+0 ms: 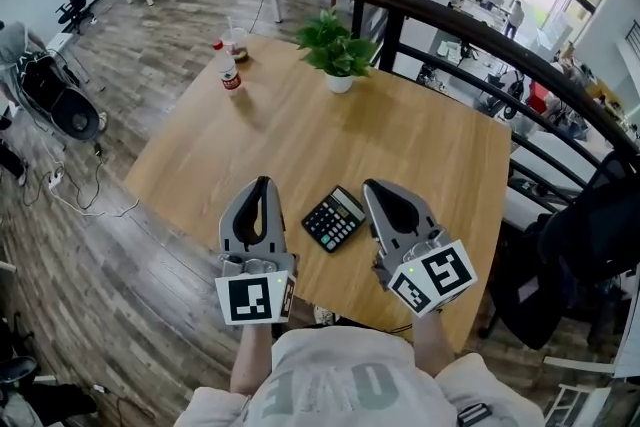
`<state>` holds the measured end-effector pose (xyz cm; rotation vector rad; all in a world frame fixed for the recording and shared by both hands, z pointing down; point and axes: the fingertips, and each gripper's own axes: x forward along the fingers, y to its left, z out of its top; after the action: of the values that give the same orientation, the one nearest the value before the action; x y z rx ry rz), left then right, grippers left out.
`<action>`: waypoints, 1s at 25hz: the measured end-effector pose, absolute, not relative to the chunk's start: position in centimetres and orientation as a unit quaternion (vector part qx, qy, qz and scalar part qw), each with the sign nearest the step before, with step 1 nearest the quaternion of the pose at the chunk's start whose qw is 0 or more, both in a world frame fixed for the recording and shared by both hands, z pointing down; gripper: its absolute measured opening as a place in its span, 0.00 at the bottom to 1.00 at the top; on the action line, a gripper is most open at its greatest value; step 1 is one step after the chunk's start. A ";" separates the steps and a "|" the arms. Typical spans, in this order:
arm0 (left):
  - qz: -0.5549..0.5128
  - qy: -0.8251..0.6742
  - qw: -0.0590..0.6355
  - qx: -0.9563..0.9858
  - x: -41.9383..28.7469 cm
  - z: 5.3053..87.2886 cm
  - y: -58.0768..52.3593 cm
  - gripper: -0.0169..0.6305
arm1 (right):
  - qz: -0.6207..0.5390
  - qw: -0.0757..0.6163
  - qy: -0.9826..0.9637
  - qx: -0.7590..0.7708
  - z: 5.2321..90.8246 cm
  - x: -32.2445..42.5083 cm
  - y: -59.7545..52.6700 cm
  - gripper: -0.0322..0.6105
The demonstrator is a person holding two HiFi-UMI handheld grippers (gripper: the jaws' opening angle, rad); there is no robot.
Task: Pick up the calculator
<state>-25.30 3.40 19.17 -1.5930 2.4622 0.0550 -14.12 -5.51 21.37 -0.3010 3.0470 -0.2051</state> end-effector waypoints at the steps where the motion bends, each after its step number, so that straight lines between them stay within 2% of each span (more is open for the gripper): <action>1: 0.016 0.832 0.103 -0.545 -25.1 19.3 3.1 0.05 | -0.068 0.035 0.992 -0.100 21.5 -14.1 -5.6 0.08; 9: 0.004 0.799 0.115 -0.591 -25.5 18.0 0.7 0.08 | -0.071 0.034 0.990 -0.120 22.0 -13.1 -6.1 0.08; 11: 0.002 0.777 0.109 -0.620 -25.5 18.0 -0.7 0.29 | -0.073 0.031 0.988 -0.129 22.4 -12.7 -6.5 0.08; 13: -0.011 0.758 0.103 -0.644 -25.6 18.4 -2.4 0.44 | -0.082 0.025 0.986 -0.140 23.0 -12.2 -6.9 0.08; 16: -0.046 0.724 0.097 -0.681 -25.0 19.2 -5.2 0.52 | -0.096 0.015 0.983 -0.153 24.0 -11.6 -7.9 0.08; 20: -0.129 0.633 0.084 -0.759 -22.7 21.3 -9.2 0.56 | -0.109 0.005 0.980 -0.165 25.1 -11.3 -9.6 0.08; 25: -0.272 0.429 0.080 -0.858 -19.2 26.8 -12.5 0.56 | -0.128 -0.010 0.975 -0.179 27.2 -10.9 -11.2 0.08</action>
<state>-19.17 -12.49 26.84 -2.5649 1.2813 -0.8141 -10.90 -11.18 27.16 -0.5661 3.0839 -0.4060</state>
